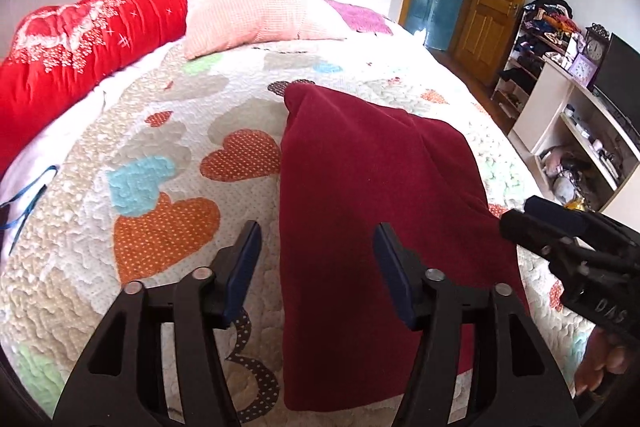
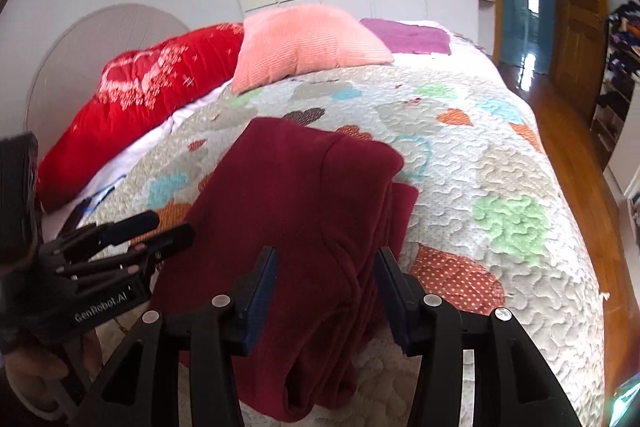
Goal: Fold small clothes
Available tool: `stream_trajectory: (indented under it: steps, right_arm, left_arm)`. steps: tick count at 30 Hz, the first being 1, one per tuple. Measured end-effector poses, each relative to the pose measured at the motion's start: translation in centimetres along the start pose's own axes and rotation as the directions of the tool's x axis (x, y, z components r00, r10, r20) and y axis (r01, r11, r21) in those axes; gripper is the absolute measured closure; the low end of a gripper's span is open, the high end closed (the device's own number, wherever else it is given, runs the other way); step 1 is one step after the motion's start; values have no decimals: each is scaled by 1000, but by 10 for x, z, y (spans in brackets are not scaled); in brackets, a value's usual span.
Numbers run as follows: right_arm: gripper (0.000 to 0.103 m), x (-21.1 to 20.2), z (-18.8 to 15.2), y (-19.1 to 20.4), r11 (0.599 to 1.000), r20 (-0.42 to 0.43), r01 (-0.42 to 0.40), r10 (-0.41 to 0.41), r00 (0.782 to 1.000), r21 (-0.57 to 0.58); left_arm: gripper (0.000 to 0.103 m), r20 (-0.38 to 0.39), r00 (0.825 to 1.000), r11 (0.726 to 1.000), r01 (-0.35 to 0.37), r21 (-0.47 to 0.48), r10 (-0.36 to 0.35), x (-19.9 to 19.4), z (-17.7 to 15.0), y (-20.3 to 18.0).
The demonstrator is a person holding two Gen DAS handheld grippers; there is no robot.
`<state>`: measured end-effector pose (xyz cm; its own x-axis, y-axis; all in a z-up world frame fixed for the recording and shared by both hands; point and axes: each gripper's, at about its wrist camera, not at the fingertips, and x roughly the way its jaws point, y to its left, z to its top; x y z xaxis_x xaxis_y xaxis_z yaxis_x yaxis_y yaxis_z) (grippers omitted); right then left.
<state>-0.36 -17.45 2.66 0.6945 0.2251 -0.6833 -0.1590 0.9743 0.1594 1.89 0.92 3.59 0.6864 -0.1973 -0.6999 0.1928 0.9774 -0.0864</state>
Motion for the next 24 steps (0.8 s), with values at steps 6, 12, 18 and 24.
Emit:
stream_trajectory:
  steps: [6, 12, 18, 24]
  right_arm:
    - [54, -7, -4, -4, 999, 1, 24, -24, 1000, 27]
    - [54, -10, -8, -9, 999, -2, 12, -12, 1000, 44]
    - [48, -13, -11, -9, 999, 7, 9, -9, 1000, 53]
    - [39, -13, -11, -8, 999, 11, 6, -7, 1000, 53]
  left_arm:
    - [34, 39, 998, 998, -55, -3, 55, -11, -4, -4]
    - [34, 71, 996, 998, -60, -5, 60, -19, -5, -6]
    - [34, 86, 994, 998, -69, 12, 67, -23, -6, -11]
    - [34, 76, 994, 996, -81, 25, 79, -22, -7, -15]
